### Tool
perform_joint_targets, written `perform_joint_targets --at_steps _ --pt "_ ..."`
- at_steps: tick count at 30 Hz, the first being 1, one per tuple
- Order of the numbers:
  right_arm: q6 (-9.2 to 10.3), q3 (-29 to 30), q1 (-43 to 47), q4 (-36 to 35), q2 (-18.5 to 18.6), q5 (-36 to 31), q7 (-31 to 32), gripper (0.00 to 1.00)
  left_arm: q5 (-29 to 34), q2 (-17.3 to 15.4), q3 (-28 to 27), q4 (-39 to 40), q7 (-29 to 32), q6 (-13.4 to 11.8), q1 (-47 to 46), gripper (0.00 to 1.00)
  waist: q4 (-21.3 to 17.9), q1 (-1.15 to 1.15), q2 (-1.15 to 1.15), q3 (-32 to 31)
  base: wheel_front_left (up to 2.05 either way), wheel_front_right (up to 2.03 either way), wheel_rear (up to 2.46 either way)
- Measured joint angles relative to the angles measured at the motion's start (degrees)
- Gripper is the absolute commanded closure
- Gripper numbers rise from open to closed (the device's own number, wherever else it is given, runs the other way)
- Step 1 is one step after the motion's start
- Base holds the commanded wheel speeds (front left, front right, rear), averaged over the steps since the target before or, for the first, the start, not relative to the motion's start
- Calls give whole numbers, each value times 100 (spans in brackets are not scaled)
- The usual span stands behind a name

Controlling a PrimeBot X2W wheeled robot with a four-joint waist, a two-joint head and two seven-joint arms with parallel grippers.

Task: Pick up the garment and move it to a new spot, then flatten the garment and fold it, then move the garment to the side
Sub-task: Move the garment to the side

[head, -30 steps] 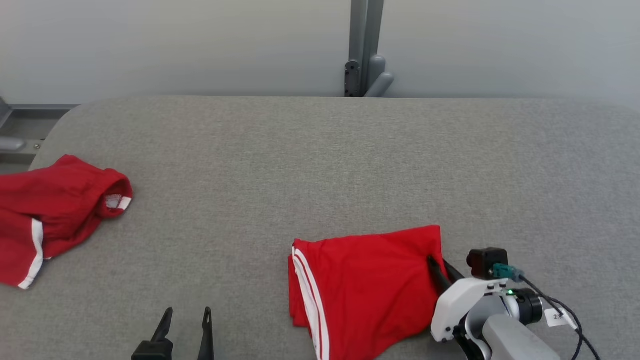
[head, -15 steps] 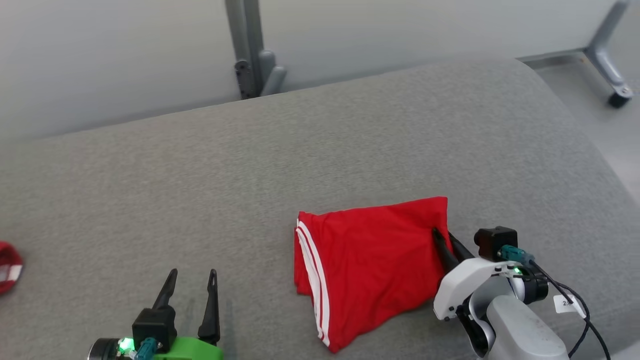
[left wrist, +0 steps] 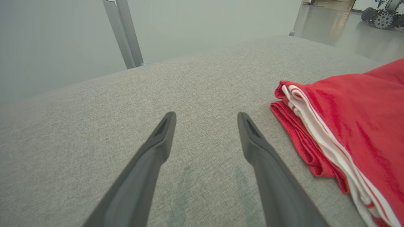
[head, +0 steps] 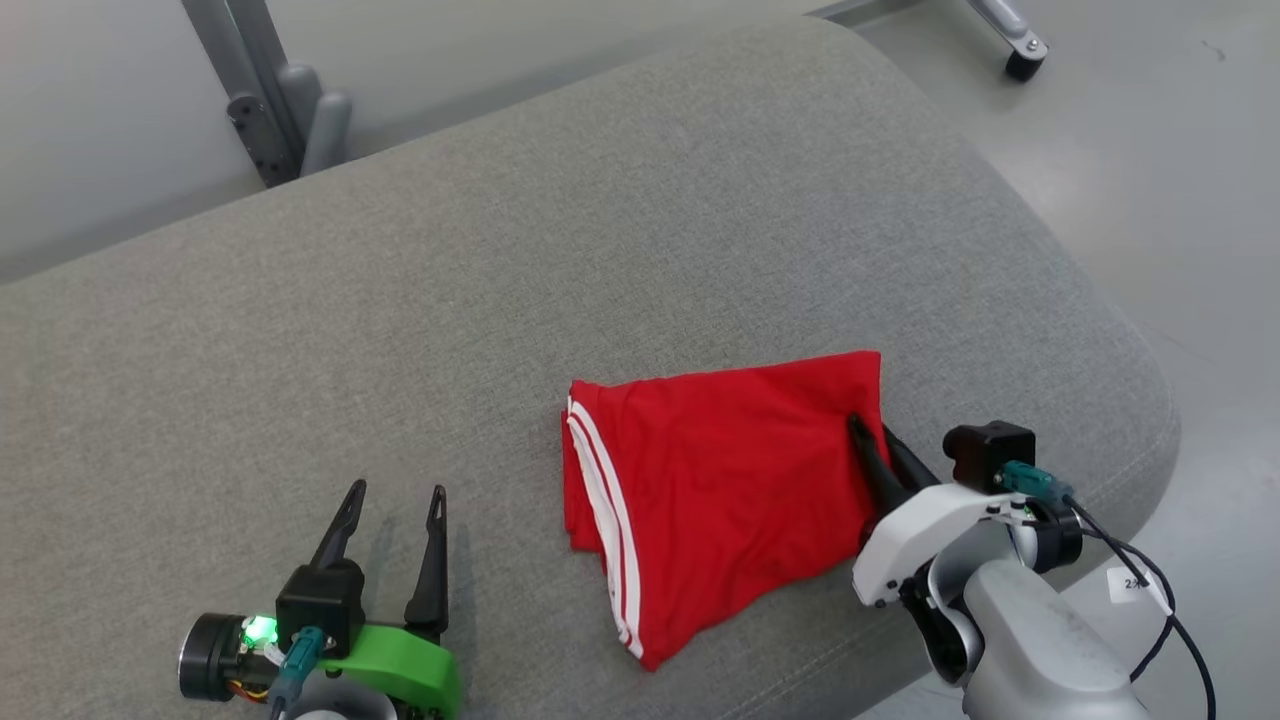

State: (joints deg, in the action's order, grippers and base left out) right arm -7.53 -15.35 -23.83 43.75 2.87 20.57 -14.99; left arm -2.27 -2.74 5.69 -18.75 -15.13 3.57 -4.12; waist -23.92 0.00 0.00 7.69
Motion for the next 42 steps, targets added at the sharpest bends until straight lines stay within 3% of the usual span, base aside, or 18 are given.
perform_joint_targets --at_steps 7,15,25,30,31,32,33,37,40,42 --pt "0 423 -481 -152 0 -190 0 100 203 -44 159 5 0 77 -318 0 -30 0 0 456 0 0 0" --pt "0 1332 -1966 138 277 -949 -1 100 360 -286 400 190 -1 129 -880 0 466 0 0 1052 0 0 0" --pt "0 3679 -3110 1160 1341 -2335 -5 100 416 -425 708 369 -1 80 -1246 0 1377 0 0 1839 0 0 0" --pt "0 4702 -3149 1427 1532 -3244 -4 100 380 -425 808 446 -5 33 -1316 0 1746 0 0 2081 0 0 0" --pt "-1 4878 -3149 1418 1567 -3433 -4 69 368 -422 832 455 -7 25 -1337 0 1802 0 0 2116 0 0 0" --pt "-1 5127 -3139 1402 1607 -3644 -5 5 343 -420 857 458 -7 14 -1363 0 1854 0 0 2147 0 0 0" --pt "-1 5608 -3044 1334 1664 -4055 -4 0 332 -417 893 453 -7 -3 -1401 0 1941 0 0 2181 0 0 0" --pt "-1 6372 -2956 1070 1615 -4757 -4 0 282 -408 923 383 -7 -45 -1406 0 2028 0 0 2115 0 0 0" --pt "0 6352 -3007 848 1457 -4888 -4 0 230 -403 914 328 -5 -90 -1342 0 2042 0 0 1984 0 0 0" --pt "-1 5941 -3056 676 1290 -4792 -5 0 182 -393 886 291 -3 -120 -1245 0 2037 0 0 1861 0 0 0"
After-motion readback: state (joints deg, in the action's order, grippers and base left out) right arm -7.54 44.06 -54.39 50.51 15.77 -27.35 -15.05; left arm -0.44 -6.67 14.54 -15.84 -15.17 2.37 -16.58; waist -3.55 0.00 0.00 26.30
